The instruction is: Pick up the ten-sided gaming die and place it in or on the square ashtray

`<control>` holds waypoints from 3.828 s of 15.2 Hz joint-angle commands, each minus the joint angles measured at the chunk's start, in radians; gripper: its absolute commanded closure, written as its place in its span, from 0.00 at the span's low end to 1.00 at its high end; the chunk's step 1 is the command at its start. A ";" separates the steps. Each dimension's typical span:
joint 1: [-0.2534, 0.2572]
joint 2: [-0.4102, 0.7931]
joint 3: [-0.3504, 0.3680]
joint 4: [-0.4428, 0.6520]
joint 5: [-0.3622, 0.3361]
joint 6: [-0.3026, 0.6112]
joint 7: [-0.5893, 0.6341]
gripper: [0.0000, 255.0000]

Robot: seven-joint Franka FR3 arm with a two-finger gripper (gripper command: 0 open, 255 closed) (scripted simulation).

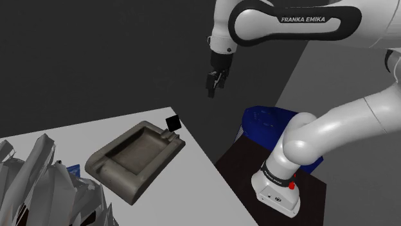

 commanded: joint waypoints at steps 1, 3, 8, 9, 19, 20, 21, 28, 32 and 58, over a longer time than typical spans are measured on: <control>0.011 0.042 0.031 -0.002 0.026 0.049 0.042 0.00; 0.019 0.096 0.058 0.012 0.045 0.094 0.078 0.00; 0.033 0.243 0.123 0.066 0.075 0.201 0.167 0.00; 0.035 0.274 0.135 0.081 0.077 0.221 0.185 0.00; 0.045 0.426 0.187 0.091 0.071 0.375 0.261 0.00; 0.046 0.431 0.189 0.082 0.070 0.389 0.262 0.00; 0.046 0.434 0.189 0.077 0.070 0.397 0.263 0.00; 0.046 0.434 0.189 0.077 0.070 0.397 0.263 0.00; 0.046 0.434 0.189 0.077 0.070 0.396 0.263 1.00; 0.042 0.367 0.169 0.285 0.078 0.123 0.255 1.00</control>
